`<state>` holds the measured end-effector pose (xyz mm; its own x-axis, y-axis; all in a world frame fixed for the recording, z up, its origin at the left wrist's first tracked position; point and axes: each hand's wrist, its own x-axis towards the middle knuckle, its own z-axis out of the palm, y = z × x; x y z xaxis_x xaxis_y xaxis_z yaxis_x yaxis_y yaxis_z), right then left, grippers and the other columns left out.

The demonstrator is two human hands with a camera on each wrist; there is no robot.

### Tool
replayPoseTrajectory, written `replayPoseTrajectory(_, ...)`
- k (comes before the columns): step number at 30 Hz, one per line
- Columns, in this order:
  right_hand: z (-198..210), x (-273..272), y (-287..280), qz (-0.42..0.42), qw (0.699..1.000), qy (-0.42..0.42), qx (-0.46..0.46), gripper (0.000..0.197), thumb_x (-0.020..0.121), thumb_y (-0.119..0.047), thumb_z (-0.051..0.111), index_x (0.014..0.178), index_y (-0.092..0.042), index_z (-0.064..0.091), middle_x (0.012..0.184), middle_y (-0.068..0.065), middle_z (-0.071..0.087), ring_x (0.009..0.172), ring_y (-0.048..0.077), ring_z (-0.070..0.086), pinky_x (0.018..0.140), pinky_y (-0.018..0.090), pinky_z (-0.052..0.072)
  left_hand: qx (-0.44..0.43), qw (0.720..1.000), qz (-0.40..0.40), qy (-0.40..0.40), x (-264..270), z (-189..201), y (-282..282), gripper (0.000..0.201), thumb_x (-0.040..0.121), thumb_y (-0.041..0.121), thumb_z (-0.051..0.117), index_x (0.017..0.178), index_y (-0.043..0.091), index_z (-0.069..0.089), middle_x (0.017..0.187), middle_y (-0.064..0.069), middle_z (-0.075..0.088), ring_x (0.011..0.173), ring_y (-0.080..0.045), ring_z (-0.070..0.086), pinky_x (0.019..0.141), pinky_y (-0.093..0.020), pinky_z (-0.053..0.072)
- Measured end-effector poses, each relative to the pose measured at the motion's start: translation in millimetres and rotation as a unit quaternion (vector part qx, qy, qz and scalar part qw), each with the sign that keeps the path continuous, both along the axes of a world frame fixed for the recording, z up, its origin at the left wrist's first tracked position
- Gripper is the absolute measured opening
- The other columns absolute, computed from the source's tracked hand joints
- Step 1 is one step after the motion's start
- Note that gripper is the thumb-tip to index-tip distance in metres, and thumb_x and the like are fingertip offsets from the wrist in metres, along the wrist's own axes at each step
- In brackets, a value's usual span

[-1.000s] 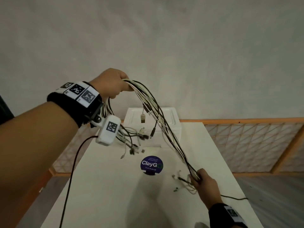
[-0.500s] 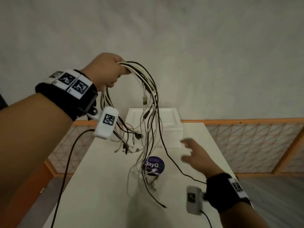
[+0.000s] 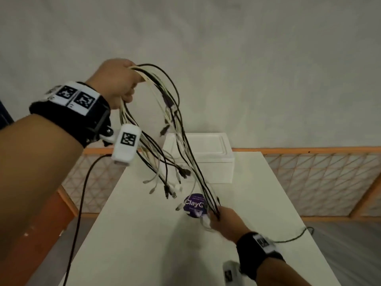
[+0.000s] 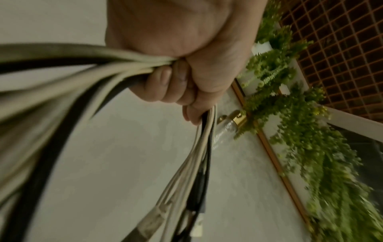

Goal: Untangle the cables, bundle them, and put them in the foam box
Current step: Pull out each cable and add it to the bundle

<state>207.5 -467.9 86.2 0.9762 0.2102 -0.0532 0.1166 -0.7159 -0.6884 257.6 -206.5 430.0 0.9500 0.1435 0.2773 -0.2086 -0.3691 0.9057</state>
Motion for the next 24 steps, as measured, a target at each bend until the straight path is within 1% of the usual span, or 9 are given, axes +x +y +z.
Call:
replayPoseTrajectory(4, -70.6, -26.1, -64.4, -0.069, 0.987, 0.063, -0.128, 0.016, 0.079, -0.036, 0.055, 0.068, -0.032, 0.045, 0.065, -0.008, 0.050, 0.080, 0.018, 0.060, 0.067, 0.028, 0.042, -0.008, 1.000, 0.025, -0.001, 10.1, 7.3, 22.4, 0.034, 0.087, 0.004, 0.060, 0.060, 0.017, 0.045, 0.054, -0.002, 0.031, 0.039, -0.010, 0.022, 0.043, -0.022, 0.018)
replayPoseTrajectory(7, -85.9, -37.2, -97.1, -0.133, 0.973, 0.072, -0.174, 0.013, 0.082, -0.040, 0.050, 0.070, -0.035, 0.048, 0.077, -0.007, 0.057, 0.091, 0.020, 0.063, 0.072, 0.030, 0.044, -0.025, 0.999, 0.019, -0.013, 16.9, 8.1, 25.2, 0.035, 0.086, 0.005, 0.059, 0.058, 0.019, 0.043, 0.046, 0.003, 0.031, 0.036, -0.009, 0.022, 0.042, -0.019, 0.019)
replayPoseTrajectory(8, -90.4, -41.5, -108.1, -0.151, 0.967, 0.068, -0.192, 0.008, 0.083, -0.041, 0.051, 0.078, -0.036, 0.055, 0.092, -0.008, 0.061, 0.098, 0.019, 0.062, 0.075, 0.030, 0.045, -0.045, 0.999, 0.021, -0.020, 17.6, 11.3, 26.6, 0.036, 0.085, 0.005, 0.058, 0.057, 0.020, 0.040, 0.043, 0.005, 0.031, 0.036, -0.009, 0.020, 0.042, -0.018, 0.018)
replayPoseTrajectory(10, -94.3, -46.9, -130.8, -0.173, 0.951, 0.078, -0.242, 0.024, 0.085, -0.044, 0.051, 0.106, -0.035, 0.061, 0.126, -0.012, 0.055, 0.110, 0.018, 0.057, 0.085, 0.030, 0.046, -0.087, 0.995, 0.028, -0.027, 18.1, 22.1, 31.4, 0.038, 0.086, 0.007, 0.058, 0.058, 0.021, 0.037, 0.040, 0.007, 0.029, 0.036, -0.009, 0.018, 0.041, -0.017, 0.017)
replayPoseTrajectory(15, -50.5, -20.9, -147.0, -0.160, 0.942, 0.201, -0.217, 0.065, 0.071, -0.025, 0.066, 0.131, -0.030, 0.042, 0.136, 0.002, 0.047, 0.120, 0.024, 0.048, 0.098, 0.033, 0.043, -0.035, 0.999, 0.025, -0.019, 14.5, 26.8, 26.3, 0.038, 0.088, 0.012, 0.060, 0.059, 0.021, 0.039, 0.044, 0.005, 0.030, 0.041, -0.010, 0.020, 0.043, -0.022, 0.017)
replayPoseTrajectory(17, -1.6, 1.0, -128.5, -0.139, 0.967, 0.139, -0.160, 0.073, 0.071, -0.015, 0.069, 0.137, -0.020, 0.039, 0.141, 0.007, 0.044, 0.124, 0.025, 0.045, 0.097, 0.026, 0.040, 0.023, 1.000, 0.010, -0.017, 10.6, 14.9, 12.6, 0.035, 0.088, 0.017, 0.064, 0.060, 0.019, 0.043, 0.052, 0.000, 0.033, 0.041, -0.012, 0.024, 0.043, -0.021, 0.020)
replayPoseTrajectory(19, 58.2, 13.6, -99.5, -0.135, 0.989, -0.032, -0.056, 0.064, 0.075, -0.009, 0.069, 0.134, -0.013, 0.045, 0.137, 0.008, 0.047, 0.123, 0.022, 0.047, 0.092, 0.020, 0.036, 0.110, 0.994, 0.014, -0.025, 4.4, -2.4, -4.7, 0.027, 0.087, 0.026, 0.068, 0.067, 0.015, 0.053, 0.057, -0.005, 0.039, 0.043, -0.016, 0.032, 0.042, -0.021, 0.028)
replayPoseTrajectory(22, 153.8, 9.6, -40.6, -0.116, 0.943, -0.290, 0.114, 0.045, 0.085, -0.015, 0.064, 0.128, -0.013, 0.050, 0.129, 0.001, 0.053, 0.114, 0.010, 0.047, 0.087, 0.014, 0.035, 0.226, 0.973, 0.008, -0.050, -4.7, -36.5, -32.0, 0.017, 0.086, 0.027, 0.068, 0.088, 0.014, 0.057, 0.060, -0.005, 0.049, 0.045, -0.020, 0.042, 0.039, -0.020, 0.034)
replayPoseTrajectory(24, 196.0, 3.8, -1.8, -0.041, 0.923, -0.357, 0.136, 0.044, 0.092, -0.027, 0.057, 0.133, -0.013, 0.046, 0.134, 0.002, 0.050, 0.123, 0.013, 0.044, 0.101, 0.021, 0.033, 0.261, 0.963, -0.039, -0.058, -10.2, -61.9, -48.2, 0.021, 0.084, 0.023, 0.068, 0.093, 0.015, 0.051, 0.063, -0.003, 0.052, 0.049, -0.019, 0.043, 0.045, -0.027, 0.034)
